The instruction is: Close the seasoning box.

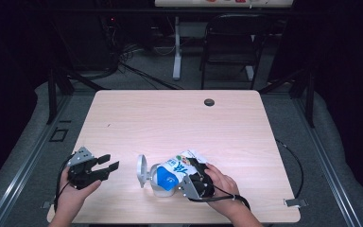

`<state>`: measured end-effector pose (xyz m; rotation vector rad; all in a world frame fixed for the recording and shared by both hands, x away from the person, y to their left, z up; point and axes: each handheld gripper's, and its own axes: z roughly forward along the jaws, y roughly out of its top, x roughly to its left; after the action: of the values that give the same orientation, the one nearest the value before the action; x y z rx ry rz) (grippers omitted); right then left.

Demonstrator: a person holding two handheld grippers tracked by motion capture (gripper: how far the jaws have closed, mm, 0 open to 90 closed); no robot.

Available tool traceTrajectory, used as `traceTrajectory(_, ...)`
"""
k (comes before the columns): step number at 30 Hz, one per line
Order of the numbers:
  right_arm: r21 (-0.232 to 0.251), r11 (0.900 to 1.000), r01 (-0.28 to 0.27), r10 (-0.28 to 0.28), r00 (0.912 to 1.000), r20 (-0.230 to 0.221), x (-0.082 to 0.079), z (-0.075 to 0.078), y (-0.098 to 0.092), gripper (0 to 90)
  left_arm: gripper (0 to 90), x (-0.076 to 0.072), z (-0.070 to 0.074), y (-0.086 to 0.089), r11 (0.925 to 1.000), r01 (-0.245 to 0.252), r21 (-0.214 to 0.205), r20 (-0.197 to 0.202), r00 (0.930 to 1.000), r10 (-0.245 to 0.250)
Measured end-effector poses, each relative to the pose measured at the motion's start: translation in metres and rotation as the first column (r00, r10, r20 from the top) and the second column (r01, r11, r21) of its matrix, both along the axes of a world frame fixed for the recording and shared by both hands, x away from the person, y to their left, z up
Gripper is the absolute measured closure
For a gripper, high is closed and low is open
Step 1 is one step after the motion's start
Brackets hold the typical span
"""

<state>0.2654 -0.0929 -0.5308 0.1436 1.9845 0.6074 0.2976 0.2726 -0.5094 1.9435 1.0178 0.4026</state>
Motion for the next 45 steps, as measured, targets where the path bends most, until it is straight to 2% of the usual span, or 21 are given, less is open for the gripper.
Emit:
traceTrajectory(6, 0.059, 0.9981, 0.018, -0.015, 0.9979, -0.062, -0.001, -0.002, -0.001, 79.3, 50.3, 0.0, 0.0, 0.0, 1.0, 0.001, 0.002, -0.004, 1.0, -0.001)
traceTrajectory(10, 0.131, 0.9909, 0.031, -0.018, 0.9947, -0.101, 0.001, -0.002, -0.003, 79.3, 50.3, -0.001, 0.0, 0.0, 1.0, 0.002, 0.003, -0.004, 1.0, -0.002)
traceTrajectory(12, 0.138, 0.9896, 0.041, -0.025, 0.9929, -0.116, 0.002, 0.0, -0.004, 79.3, 50.3, -0.001, 0.0, 0.0, 1.0, 0.002, -0.002, -0.001, 1.0, -0.002)
traceTrajectory(14, 0.168, 0.9848, 0.045, -0.023, 0.9913, -0.129, 0.003, 0.001, -0.004, 79.3, 50.3, -0.001, 0.001, 0.0, 1.0, 0.002, 0.003, -0.004, 1.0, -0.002)
traceTrajectory(18, 0.235, 0.9701, 0.061, -0.022, 0.986, -0.165, 0.005, 0.002, -0.006, 79.3, 50.3, -0.001, 0.0, 0.0, 1.0, 0.001, 0.002, -0.004, 1.0, -0.001)
traceTrajectory(19, 0.259, 0.9638, 0.063, -0.016, 0.9838, -0.178, 0.006, 0.002, -0.006, 79.3, 50.3, -0.001, 0.0, 0.0, 1.0, 0.002, 0.002, -0.004, 1.0, -0.002)
traceTrajectory(26, 0.308, 0.9479, 0.083, -0.015, 0.9761, -0.217, 0.008, 0.002, -0.009, 79.3, 50.2, 0.0, -0.001, -0.001, 1.0, 0.003, -0.002, 0.0, 1.0, -0.003)
traceTrajectory(28, 0.333, 0.9386, 0.09, -0.012, 0.973, -0.231, 0.008, 0.002, -0.01, 79.3, 50.3, 0.0, -0.001, -0.001, 1.0, 0.002, -0.002, -0.001, 1.0, -0.002)
traceTrajectory(33, 0.366, 0.9252, 0.1, -0.004, 0.9671, -0.255, 0.008, 0.0, -0.01, 79.3, 50.2, 0.0, -0.001, -0.002, 1.0, 0.004, 0.0, -0.002, 1.0, -0.004)
traceTrajectory(38, 0.405, 0.9078, 0.111, 0.003, 0.9625, -0.271, 0.008, -0.001, -0.01, 79.3, 50.3, 0.0, -0.002, -0.002, 1.0, 0.004, 0.001, -0.003, 1.0, -0.004)
traceTrajectory(42, 0.445, 0.8872, 0.124, 0.01, 0.9578, -0.287, 0.009, -0.001, -0.012, 79.3, 50.2, 0.0, -0.002, -0.002, 1.0, 0.006, 0.002, -0.003, 1.0, -0.006)
traceTrajectory(45, 0.485, 0.864, 0.136, 0.016, 0.9545, -0.298, 0.01, 0.0, -0.016, 79.9, 50.3, 0.0, -0.002, -0.002, 1.0, 0.005, 0.002, -0.004, 1.0, -0.005)
